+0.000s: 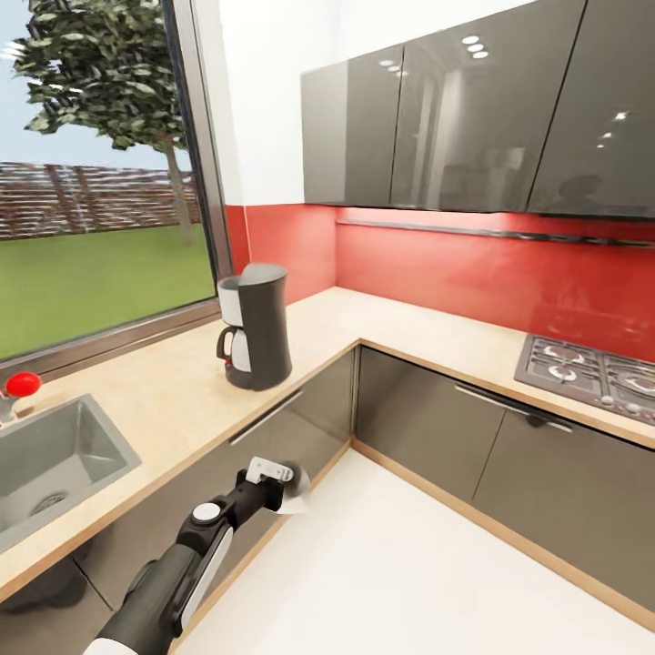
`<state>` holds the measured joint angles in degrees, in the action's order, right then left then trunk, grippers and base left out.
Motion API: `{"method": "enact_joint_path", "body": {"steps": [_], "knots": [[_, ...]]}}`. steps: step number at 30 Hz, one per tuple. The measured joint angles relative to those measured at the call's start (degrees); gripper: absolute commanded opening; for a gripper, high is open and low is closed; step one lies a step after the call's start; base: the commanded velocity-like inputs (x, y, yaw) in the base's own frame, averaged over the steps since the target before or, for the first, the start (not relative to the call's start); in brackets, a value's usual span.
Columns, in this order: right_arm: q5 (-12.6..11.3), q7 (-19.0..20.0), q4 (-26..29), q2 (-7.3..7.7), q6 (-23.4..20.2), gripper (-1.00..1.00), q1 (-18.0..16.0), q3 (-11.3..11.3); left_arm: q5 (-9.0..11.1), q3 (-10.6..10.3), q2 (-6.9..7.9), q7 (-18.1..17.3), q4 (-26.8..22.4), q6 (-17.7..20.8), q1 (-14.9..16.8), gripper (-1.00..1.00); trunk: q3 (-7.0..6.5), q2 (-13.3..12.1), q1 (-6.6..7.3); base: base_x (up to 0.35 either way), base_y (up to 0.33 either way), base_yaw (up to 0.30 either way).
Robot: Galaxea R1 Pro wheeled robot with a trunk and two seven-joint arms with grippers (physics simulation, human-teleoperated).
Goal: Set up a coffee station on the kitchen countertop: keep the coffee maker on the countertop, move the bottle of coffee from the kitchen shelf to the counter next to the coffee maker, place a paper coffee filter on top of the coffee maker, put the saucer next to the coffee maker with the coffee cup on the saucer, and place the electric kettle next to the coffee maker.
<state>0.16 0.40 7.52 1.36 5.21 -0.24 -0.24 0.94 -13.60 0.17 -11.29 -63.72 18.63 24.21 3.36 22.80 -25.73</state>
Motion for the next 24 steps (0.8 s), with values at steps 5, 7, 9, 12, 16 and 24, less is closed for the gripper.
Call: {"method": "enact_joint_path", "body": {"steps": [5,7,9,12,16,24], "knots": [[0.0,0.0,0.0,0.00,0.0,1.00,0.0,0.0,0.0,0.0,-0.01,0.0,0.0,0.0,0.0,-1.00,0.00,0.0,0.00,0.170,-0.231,0.000],[0.0,0.0,0.0,0.00,0.0,1.00,0.0,0.0,0.0,0.0,-0.01,0.0,0.0,0.0,0.0,-1.00,0.00,0.0,0.00,0.168,-0.232,0.002],[0.0,0.0,0.0,0.00,0.0,1.00,0.0,0.0,0.0,0.0,-0.01,0.0,0.0,0.0,0.0,-1.00,0.00,0.0,0.00,0.168,-0.233,0.041],[0.0,0.0,0.0,0.02,0.0,1.00,0.0,0.0,0.0,0.0,-0.01,0.0,0.0,0.0,0.0,-1.00,0.00,0.0,0.00,0.167,-0.233,0.154],[0.0,0.0,0.0,0.03,0.0,1.00,0.0,0.0,0.0,0.0,-0.01,0.0,0.0,0.0,0.0,-1.00,-0.01,0.0,-0.01,0.129,-0.214,0.241],[0.0,-0.1,0.0,0.04,0.0,1.00,0.0,0.0,1.8,1.1,0.85,-3.0,-4.3,6.7,0.8,-1.00,-0.01,0.0,-0.02,0.004,-0.009,0.272]]}}
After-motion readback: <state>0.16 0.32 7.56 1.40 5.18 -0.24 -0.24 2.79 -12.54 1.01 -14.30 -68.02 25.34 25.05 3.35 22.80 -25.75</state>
